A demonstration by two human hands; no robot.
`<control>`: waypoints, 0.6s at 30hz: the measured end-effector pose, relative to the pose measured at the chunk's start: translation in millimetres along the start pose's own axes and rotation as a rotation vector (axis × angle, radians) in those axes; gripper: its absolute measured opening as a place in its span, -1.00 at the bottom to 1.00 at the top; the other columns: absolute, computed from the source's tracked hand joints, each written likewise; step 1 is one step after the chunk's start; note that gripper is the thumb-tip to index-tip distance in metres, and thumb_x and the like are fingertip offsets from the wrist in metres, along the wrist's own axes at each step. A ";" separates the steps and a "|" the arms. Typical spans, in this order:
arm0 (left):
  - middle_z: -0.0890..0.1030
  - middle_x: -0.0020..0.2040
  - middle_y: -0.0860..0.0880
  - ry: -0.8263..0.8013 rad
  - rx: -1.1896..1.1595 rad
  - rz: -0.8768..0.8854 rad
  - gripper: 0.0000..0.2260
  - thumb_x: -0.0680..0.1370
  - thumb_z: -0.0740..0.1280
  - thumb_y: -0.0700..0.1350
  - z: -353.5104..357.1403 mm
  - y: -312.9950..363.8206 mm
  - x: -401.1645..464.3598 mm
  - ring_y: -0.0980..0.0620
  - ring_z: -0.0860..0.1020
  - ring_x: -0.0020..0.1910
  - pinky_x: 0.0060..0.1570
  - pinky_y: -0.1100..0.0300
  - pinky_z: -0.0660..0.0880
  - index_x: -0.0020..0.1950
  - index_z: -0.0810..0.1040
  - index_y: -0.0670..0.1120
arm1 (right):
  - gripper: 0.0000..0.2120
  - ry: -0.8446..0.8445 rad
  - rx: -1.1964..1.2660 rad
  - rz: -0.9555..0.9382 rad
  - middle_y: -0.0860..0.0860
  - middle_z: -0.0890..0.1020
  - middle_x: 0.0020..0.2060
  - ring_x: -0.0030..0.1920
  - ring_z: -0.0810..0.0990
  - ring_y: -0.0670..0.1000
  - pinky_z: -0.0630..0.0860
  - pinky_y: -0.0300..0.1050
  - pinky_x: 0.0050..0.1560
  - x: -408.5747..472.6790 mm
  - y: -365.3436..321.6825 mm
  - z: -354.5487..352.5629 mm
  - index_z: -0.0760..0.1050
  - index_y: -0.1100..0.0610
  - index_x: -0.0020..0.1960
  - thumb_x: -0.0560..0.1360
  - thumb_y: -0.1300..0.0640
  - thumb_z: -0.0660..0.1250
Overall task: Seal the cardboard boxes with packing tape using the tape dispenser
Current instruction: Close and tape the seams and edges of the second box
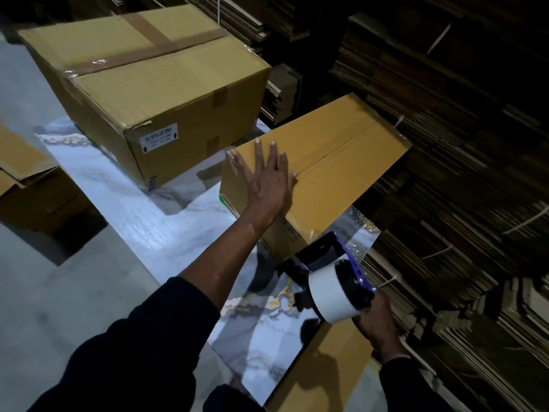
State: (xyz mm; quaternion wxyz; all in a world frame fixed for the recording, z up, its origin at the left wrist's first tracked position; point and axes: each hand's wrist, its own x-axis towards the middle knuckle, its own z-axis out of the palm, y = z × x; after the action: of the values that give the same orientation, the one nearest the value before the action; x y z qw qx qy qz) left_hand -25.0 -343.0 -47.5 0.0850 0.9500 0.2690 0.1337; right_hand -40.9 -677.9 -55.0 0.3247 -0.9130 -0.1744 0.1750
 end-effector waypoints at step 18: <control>0.11 0.70 -0.07 -0.126 0.013 0.308 -0.49 0.73 -0.13 0.16 12.9 35.0 -17.6 -0.15 -0.01 0.68 0.54 -0.40 -0.15 0.66 0.19 0.06 | -0.68 -0.039 0.084 0.015 -0.05 0.59 -0.42 -0.32 0.49 -0.06 0.42 -0.07 -0.25 17.4 26.2 -22.2 0.51 -0.01 -0.33 0.37 0.39 0.40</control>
State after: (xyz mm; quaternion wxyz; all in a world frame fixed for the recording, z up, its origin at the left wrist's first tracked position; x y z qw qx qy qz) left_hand -18.5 -383.0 -55.3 0.0739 0.9871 0.1151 0.0838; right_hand -10.6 -701.3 -59.5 0.3578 -0.8962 -0.1663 0.2026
